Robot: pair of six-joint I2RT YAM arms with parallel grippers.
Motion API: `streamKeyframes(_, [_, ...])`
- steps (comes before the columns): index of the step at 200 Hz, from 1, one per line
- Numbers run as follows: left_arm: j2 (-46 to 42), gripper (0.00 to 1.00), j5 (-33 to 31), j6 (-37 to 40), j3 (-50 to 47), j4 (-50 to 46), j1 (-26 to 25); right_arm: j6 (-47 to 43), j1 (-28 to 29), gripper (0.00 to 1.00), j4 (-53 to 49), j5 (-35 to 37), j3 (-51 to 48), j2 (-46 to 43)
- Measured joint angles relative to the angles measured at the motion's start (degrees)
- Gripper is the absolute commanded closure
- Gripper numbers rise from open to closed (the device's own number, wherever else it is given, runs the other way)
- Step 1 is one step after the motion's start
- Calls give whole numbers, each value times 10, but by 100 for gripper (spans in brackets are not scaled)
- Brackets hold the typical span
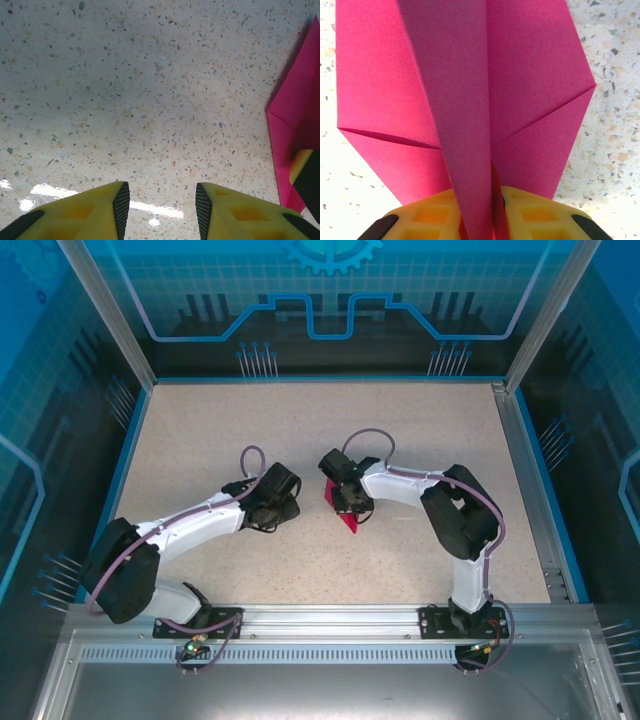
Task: Fold a paper plane with a square sheet of paper (pick it up from the middle)
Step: Move a paper plane to the center of the table.
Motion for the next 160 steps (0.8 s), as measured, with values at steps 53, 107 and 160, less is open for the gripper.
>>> streamKeyframes(53, [0,56,4,0,0,0,2,10,-12,81,25,-25,-18,-12])
streamKeyframes(107, [3,56,4,1,0,0,2,7,-15,74,34,-35,-22,-15])
streamKeyframes(160, [5,56,4,1,0,0,2,21,-15,72,41,-37,-23,-9])
